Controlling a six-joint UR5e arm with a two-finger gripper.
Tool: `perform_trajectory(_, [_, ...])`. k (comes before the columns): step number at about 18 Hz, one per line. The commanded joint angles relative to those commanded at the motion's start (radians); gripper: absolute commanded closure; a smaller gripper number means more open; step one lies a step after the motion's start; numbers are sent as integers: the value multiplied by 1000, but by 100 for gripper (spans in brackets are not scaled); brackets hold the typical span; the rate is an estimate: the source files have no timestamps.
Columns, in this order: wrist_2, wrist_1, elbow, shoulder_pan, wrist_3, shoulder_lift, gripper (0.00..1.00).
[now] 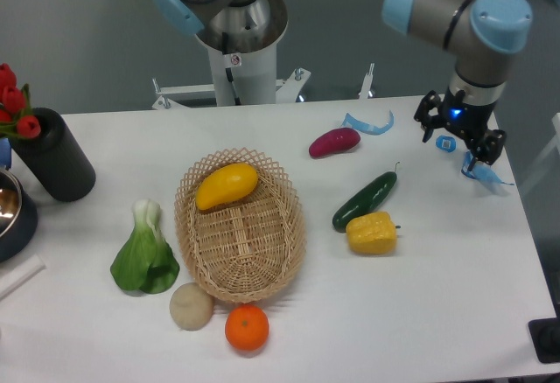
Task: Pick up the yellow pepper from the basket
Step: 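Move the gripper toward the yellow bell pepper beside the cucumber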
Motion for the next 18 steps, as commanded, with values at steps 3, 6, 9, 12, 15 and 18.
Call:
perform_trajectory(3, [-3,3,0,-3,0,2,0])
perform_trajectory(6, [-12,-3,-2,-6,0,6,0])
perform_trajectory(9, [-14,5,-32,-41,-15,12,0])
perform_trajectory(12, [-87,81,-136,-28,-5,55,0])
perform_trajectory(15, [-167,132,-164,-25,-64,60,0])
perform_trajectory(18, [-166,129,-149,-28,-71,46,0])
